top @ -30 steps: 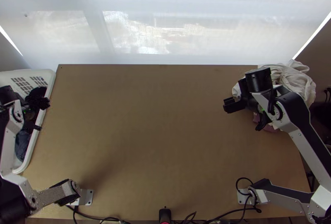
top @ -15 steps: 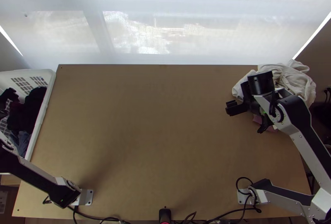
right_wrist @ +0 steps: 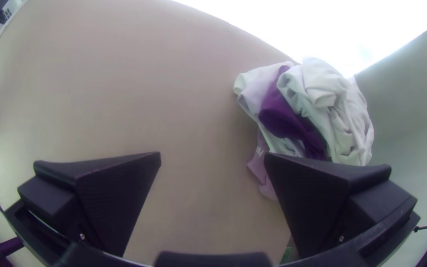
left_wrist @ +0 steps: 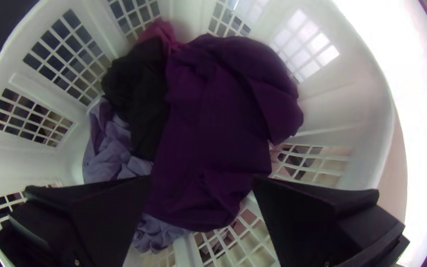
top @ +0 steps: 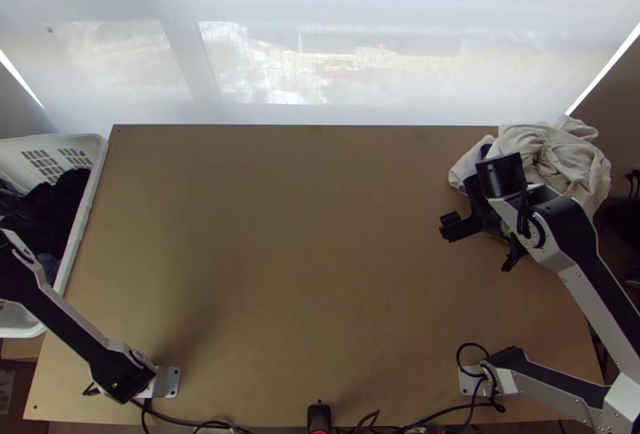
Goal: Fold the t-shirt
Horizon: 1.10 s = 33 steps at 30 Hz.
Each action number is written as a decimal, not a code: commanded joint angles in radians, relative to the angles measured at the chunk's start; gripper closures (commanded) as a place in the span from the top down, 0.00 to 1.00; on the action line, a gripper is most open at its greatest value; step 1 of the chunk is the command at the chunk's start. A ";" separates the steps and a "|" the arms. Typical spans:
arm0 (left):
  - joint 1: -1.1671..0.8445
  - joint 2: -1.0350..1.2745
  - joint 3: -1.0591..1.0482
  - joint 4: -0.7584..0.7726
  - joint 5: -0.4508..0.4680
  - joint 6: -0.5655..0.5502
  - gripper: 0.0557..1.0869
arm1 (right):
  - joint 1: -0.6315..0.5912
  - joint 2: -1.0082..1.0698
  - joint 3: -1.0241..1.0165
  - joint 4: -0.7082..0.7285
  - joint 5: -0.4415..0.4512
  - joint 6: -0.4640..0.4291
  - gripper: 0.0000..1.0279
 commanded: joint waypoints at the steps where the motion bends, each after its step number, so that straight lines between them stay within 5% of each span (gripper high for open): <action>1: -0.029 0.152 0.081 0.076 -0.058 0.002 0.95 | -0.012 -0.050 -0.075 -0.001 0.020 -0.053 0.95; 10: 0.009 0.234 0.144 0.226 -0.083 -0.001 0.95 | -0.045 -0.085 -0.140 -0.001 0.050 -0.079 0.95; 33: 0.014 0.421 0.139 0.240 -0.110 -0.001 0.95 | -0.109 -0.102 -0.144 -0.018 0.087 -0.108 0.95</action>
